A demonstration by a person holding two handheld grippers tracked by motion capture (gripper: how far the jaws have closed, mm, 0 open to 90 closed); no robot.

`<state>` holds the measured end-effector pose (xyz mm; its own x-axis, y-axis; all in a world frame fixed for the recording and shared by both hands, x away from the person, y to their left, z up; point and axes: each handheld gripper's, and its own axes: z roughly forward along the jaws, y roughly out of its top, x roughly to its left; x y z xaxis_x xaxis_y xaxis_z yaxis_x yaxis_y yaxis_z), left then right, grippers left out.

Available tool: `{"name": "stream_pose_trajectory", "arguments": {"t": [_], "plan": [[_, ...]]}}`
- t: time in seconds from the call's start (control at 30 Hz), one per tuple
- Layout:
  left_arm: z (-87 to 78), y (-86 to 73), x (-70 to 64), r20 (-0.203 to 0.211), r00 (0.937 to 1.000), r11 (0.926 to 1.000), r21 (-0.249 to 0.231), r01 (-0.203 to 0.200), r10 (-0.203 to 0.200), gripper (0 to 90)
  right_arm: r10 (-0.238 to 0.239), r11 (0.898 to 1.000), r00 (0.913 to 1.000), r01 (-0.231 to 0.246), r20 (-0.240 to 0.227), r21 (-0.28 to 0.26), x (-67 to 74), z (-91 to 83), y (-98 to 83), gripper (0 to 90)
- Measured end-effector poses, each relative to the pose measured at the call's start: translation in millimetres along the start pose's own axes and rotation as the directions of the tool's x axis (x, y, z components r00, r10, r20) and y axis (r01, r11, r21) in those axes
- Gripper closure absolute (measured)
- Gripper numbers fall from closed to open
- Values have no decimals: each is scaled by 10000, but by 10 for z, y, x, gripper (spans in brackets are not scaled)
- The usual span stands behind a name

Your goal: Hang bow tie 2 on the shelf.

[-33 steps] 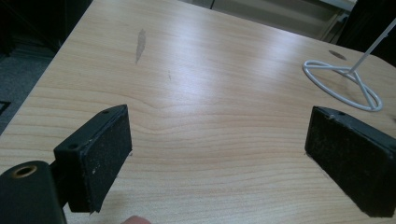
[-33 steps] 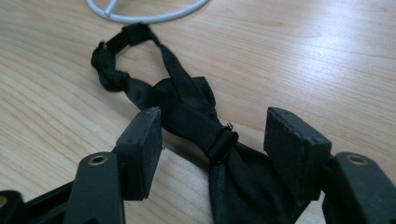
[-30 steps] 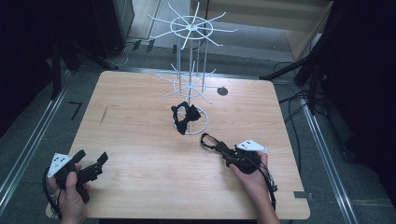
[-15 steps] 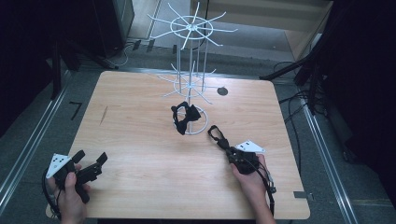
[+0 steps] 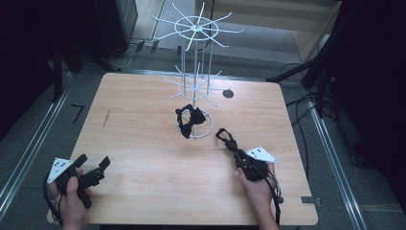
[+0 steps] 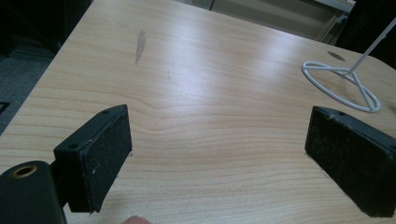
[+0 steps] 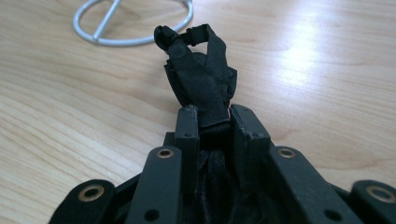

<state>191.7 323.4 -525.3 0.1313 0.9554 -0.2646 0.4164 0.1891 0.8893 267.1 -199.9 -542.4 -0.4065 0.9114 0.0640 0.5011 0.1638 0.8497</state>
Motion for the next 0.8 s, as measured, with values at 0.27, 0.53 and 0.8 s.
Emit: {"name": "stream_pose_trajectory", "arguments": {"t": [0.27,0.53,0.8], "plan": [[-1,-1,1,15,10000,10000,-21,10,-10,81,168,9992,9998,-169,-44,-365,17,-75,65,753],[-1,-1,1,16,10000,10000,-23,12,-12,81,82,9977,9999,-89,-110,-665,44,-170,143,753],[-1,0,-1,7,10000,10000,-6,2,-2,81,190,9945,9996,-211,-215,-1026,70,-308,229,753]]}}
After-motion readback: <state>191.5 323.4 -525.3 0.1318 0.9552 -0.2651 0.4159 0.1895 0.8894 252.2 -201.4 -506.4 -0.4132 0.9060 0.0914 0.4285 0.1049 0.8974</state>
